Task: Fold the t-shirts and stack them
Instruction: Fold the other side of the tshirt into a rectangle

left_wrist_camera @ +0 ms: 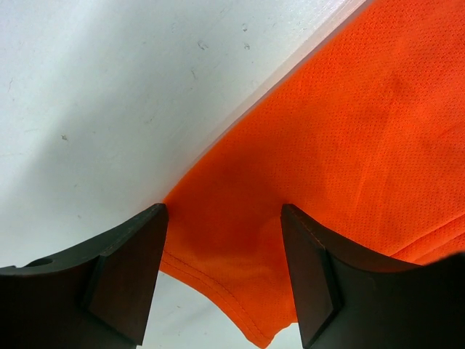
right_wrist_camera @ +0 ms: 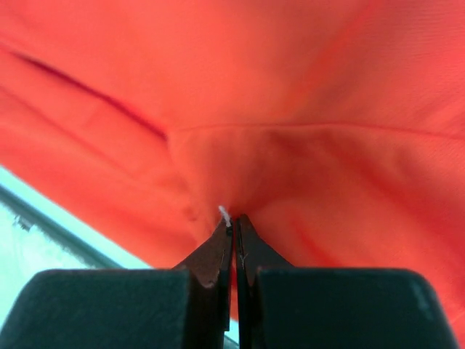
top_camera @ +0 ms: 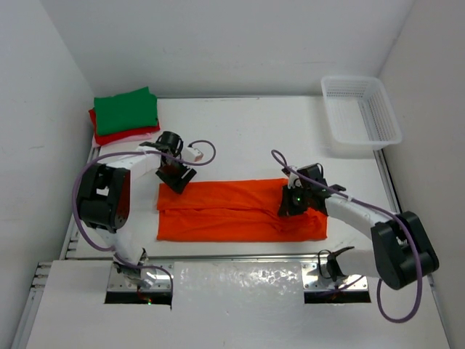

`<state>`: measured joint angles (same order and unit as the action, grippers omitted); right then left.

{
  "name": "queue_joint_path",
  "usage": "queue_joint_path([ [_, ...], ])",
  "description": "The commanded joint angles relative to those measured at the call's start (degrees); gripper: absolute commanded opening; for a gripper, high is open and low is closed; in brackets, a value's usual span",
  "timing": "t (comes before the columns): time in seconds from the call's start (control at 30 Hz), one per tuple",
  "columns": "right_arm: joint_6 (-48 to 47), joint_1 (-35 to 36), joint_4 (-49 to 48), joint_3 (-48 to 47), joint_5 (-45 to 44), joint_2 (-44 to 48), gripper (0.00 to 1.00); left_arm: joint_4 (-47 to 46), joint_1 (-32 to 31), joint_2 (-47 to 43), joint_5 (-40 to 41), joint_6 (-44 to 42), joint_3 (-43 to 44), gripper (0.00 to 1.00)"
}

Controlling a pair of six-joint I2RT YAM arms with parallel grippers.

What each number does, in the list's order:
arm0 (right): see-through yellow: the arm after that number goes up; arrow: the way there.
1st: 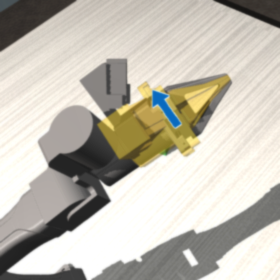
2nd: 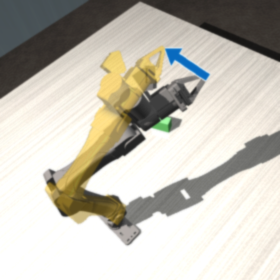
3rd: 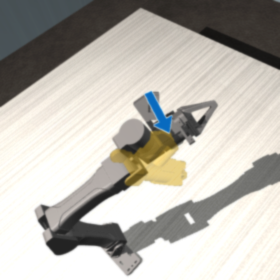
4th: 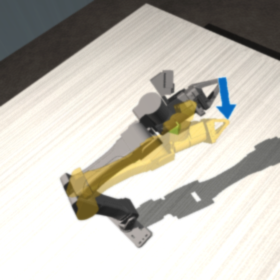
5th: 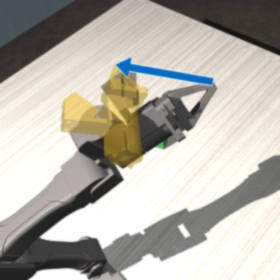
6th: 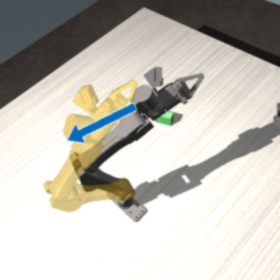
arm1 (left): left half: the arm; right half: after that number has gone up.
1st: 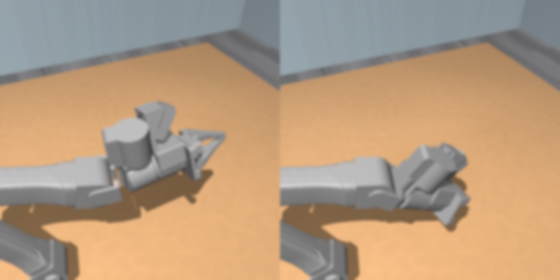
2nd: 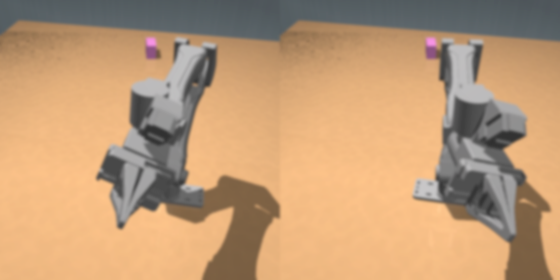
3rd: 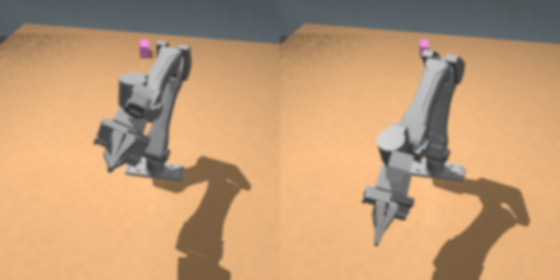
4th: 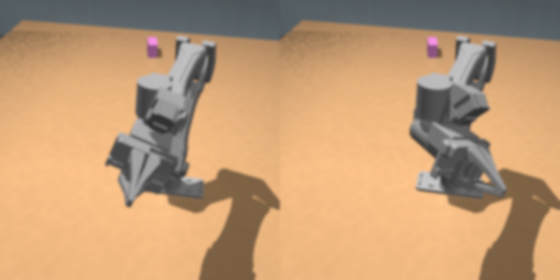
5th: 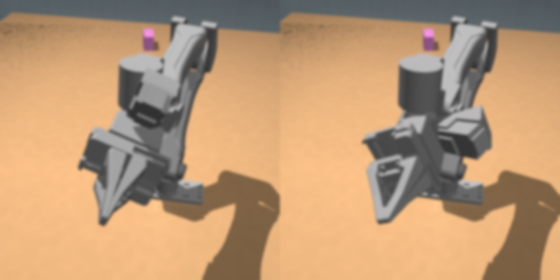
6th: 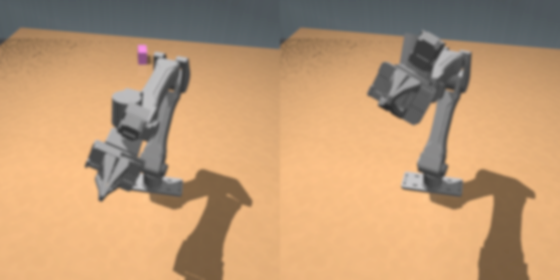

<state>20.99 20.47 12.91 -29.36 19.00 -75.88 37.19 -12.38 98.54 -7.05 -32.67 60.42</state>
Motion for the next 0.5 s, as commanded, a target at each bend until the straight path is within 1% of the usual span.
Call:
queue_joint_path([
  [0.0, 0.3, 1.5, -0.8, 0.4, 2.2, 5.0, 0.00, -1.1, 0.3, -2.3, 0.1, 0.4, 1.7, 0.61],
  [0.17, -0.1, 1.9, 3.3, 2.4, 1.7, 7.7, 0.00, 0.3, 0.0, -3.3, -1.2, -0.2, 5.0, 0.61],
  [0.27, -1.2, 2.0, 8.8, 3.2, 1.7, 11.1, 0.00, 1.0, -1.0, -4.5, -3.1, -1.2, 7.4, 0.61],
  [0.37, -3.2, 1.9, 15.4, 0.5, 0.6, 15.3, 0.00, 2.3, -4.9, -5.8, -5.5, -2.8, 12.2, 0.61],
  [0.4, -3.3, 1.7, 16.7, -0.8, -0.4, 16.5, 0.00, 2.7, -8.5, -6.2, -5.9, -3.2, 13.3, 0.61],
  [0.43, -3.1, 1.2, 17.9, -3.4, -1.4, 18.3, 0.00, 2.8, -10.8, -6.1, -5.9, -3.5, 14.5, 0.61],
  [0.47, -1.9, -1.2, 20.0, -4.6, -2.7, 18.7, 0.00, 2.6, -15.1, -5.8, -6.0, -3.6, 17.0, 0.61],
])
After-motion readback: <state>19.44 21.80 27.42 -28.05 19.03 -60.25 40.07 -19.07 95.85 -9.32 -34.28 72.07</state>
